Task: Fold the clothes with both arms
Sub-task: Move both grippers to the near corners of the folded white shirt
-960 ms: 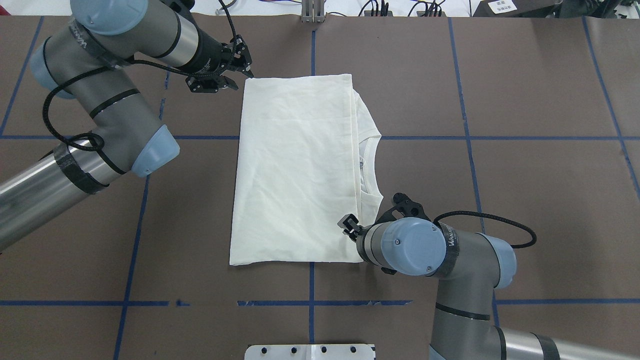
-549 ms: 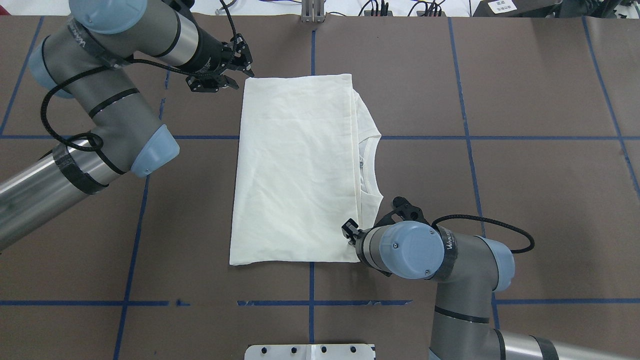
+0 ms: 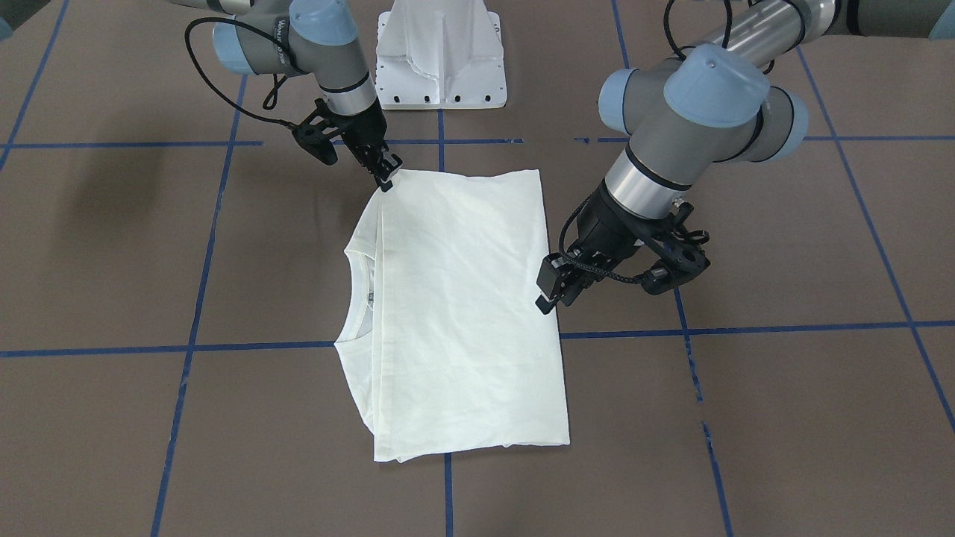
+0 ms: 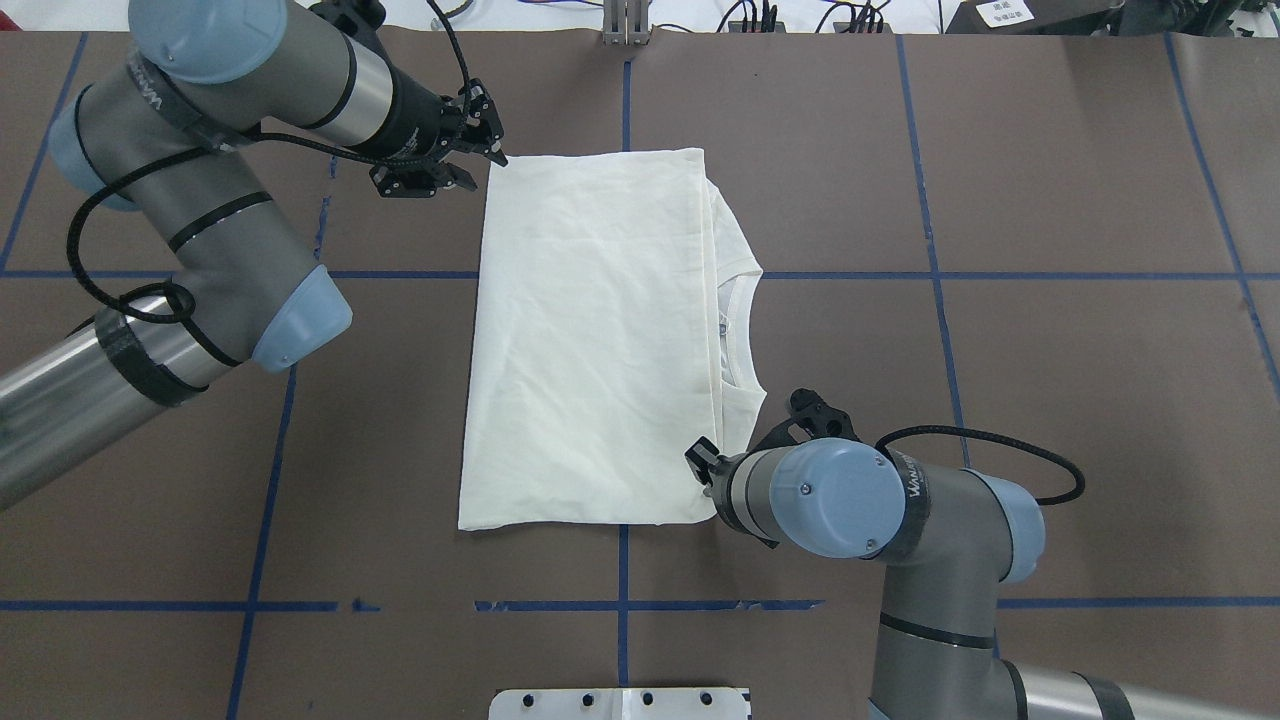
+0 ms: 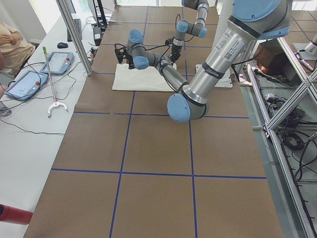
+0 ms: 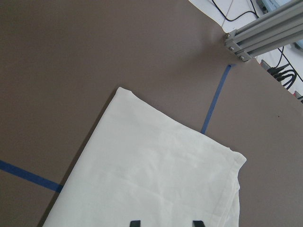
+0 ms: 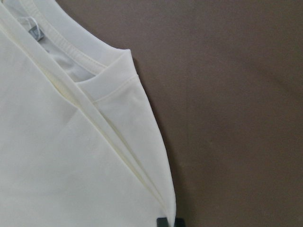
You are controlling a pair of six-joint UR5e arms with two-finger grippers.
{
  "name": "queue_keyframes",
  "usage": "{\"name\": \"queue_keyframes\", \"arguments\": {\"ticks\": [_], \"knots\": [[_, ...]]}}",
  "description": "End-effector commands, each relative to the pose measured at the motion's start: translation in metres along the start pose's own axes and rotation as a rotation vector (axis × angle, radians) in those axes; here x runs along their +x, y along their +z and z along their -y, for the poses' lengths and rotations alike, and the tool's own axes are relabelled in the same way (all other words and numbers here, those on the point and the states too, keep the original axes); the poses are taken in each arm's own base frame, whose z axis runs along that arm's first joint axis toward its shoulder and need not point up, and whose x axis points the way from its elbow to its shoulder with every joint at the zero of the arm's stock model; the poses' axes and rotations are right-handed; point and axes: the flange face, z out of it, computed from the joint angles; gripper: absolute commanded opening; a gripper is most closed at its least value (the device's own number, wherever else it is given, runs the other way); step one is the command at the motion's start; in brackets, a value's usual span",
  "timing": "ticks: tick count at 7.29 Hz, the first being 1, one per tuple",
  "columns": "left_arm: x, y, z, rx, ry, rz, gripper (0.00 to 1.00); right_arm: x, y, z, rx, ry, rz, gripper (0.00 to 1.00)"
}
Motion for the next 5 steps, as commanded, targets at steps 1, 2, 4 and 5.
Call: {"name": "queue_keyframes", "arguments": {"ticks": [1,2,4,5], "knots": [[-0.060,-0.014,-0.087,-0.014,-0.022,-0.012,0.47,0.016,-0.020,0.012,-0.010,-0.002,0.005,0.00],[-0.088,-0.015,-0.127,-0.048,-0.041,0.037,0.47,0.017,-0.022,0.013,-0.011,-0.002,0.006,0.00],[-0.126,0.034,-0.220,-0.005,-0.054,0.126,0.54,0.024,-0.017,0.002,-0.023,-0.027,-0.006,0.00],[-0.137,0.039,-0.237,-0.022,-0.082,0.152,0.55,0.024,-0.017,0.000,-0.026,-0.029,-0.009,0.00]]}}
